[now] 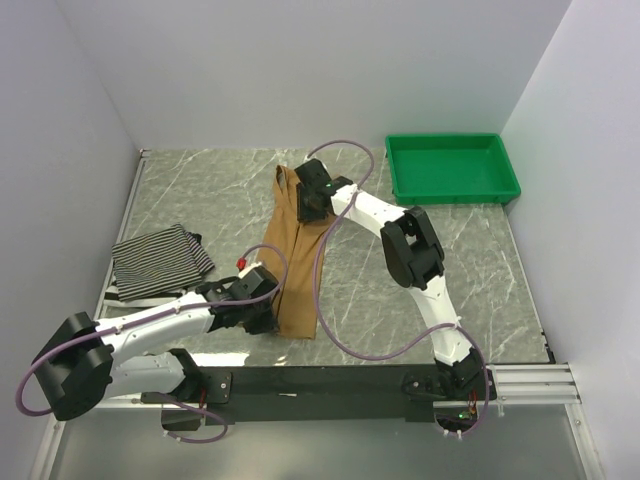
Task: Fold and stack the tank tops
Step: Fold the tank top
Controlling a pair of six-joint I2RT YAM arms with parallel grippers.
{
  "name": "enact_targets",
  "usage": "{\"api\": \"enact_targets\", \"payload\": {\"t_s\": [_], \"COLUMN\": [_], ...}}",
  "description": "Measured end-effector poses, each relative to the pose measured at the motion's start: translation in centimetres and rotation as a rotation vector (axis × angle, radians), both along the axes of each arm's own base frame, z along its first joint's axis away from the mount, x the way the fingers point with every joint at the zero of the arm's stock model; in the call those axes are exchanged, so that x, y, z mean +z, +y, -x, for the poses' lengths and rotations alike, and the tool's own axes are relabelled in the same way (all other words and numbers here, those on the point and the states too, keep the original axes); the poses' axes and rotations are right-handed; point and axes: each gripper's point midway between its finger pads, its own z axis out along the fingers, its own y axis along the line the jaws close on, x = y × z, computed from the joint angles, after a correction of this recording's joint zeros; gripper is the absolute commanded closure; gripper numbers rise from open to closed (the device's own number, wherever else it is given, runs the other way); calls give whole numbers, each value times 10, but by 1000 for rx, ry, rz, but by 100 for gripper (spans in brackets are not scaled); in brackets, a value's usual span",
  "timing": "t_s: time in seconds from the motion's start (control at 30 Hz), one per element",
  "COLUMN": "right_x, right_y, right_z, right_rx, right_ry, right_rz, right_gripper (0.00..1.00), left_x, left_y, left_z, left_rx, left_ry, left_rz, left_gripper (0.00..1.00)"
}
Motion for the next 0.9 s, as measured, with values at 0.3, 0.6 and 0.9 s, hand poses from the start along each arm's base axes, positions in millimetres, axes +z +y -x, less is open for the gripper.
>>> {"api": "enact_targets", "payload": {"t_s": [0.3,0.6,0.9], "right_x": [21,78,88], "right_y": [-3,-48,-163], "right_z": [-4,-39,-110], "right_rx": [17,-99,-246], "right_ry": [-56,-164,-199], "right_rz": [6,-8,-15], "right_gripper": [53,52,48], "left_x": [23,83,70], "left_y": [-6,-8,-59], "left_z": [-14,-79,-147], "left_rx": [-15,57,-15], "left_ry": [-38,-176,-195], "left_rz": [14,83,146], "left_gripper": [60,62,59]}}
